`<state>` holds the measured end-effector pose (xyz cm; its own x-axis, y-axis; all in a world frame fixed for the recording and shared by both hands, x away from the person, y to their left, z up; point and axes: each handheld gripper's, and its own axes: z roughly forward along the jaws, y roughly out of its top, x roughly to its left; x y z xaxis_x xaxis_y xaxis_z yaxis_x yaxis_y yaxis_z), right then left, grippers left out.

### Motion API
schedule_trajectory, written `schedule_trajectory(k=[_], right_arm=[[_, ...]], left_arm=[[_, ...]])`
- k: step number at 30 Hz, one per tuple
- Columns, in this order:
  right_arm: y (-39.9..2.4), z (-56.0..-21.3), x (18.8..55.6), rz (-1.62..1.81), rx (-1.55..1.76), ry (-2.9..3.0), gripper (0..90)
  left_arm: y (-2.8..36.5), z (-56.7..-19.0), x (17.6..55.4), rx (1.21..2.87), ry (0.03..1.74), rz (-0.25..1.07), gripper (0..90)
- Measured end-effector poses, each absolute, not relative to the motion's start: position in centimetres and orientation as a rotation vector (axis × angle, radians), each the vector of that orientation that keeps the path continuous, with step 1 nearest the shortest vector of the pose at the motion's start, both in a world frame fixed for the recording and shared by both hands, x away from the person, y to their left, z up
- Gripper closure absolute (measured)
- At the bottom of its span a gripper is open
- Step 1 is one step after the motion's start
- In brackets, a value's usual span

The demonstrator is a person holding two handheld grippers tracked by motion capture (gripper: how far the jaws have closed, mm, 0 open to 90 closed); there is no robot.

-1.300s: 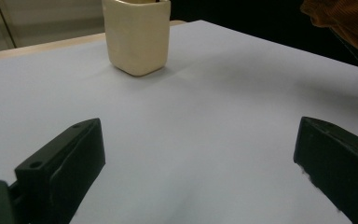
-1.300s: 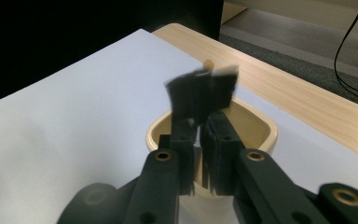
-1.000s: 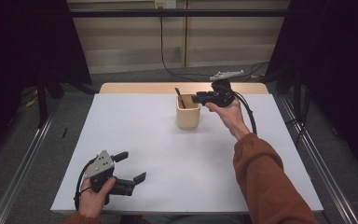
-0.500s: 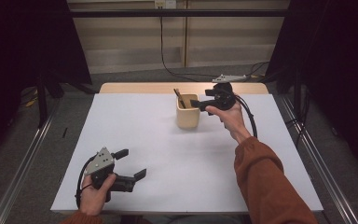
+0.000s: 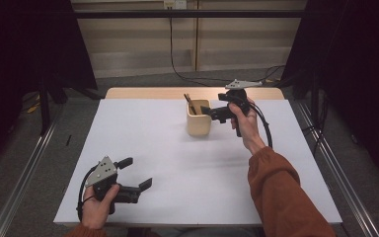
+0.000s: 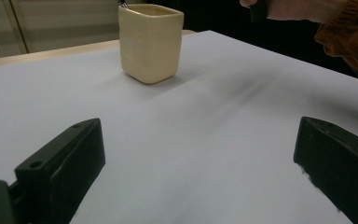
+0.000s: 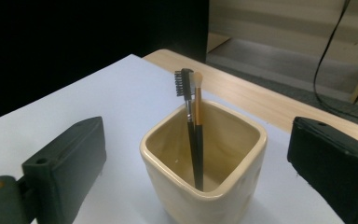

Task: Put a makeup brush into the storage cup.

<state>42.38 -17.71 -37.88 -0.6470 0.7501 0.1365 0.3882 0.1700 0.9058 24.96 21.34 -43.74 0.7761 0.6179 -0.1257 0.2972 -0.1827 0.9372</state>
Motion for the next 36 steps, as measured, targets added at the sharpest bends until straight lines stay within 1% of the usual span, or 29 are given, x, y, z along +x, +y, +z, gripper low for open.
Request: schedule_trajectory(k=[7, 9, 14, 27, 31, 36], right_arm=[[-18.3, -38.5, 41.3, 1.452, 1.095, 2.067, 4.0], [-18.5, -38.4, 41.1, 1.461, 1.096, 2.058, 3.5], [-19.2, -38.5, 40.3, 1.478, 1.101, 2.037, 2.8], [-21.7, -40.1, 37.5, 1.439, 1.099, 2.023, 2.5], [-22.3, -40.3, 36.5, 1.443, 1.090, 2.011, 2.6], [-22.9, -40.3, 35.3, 1.414, 1.089, 2.004, 2.9]], left_arm=[[21.0, -43.5, 24.6, 1.771, 0.724, 0.333, 1.9], [20.8, -43.4, 24.6, 1.776, 0.703, 0.340, 1.9], [21.3, -43.5, 24.8, 1.765, 0.714, 0.346, 1.9], [21.9, -43.5, 25.0, 1.761, 0.727, 0.359, 1.9], [21.9, -43.4, 24.9, 1.759, 0.713, 0.376, 1.9], [21.9, -43.4, 24.8, 1.767, 0.716, 0.367, 1.9]])
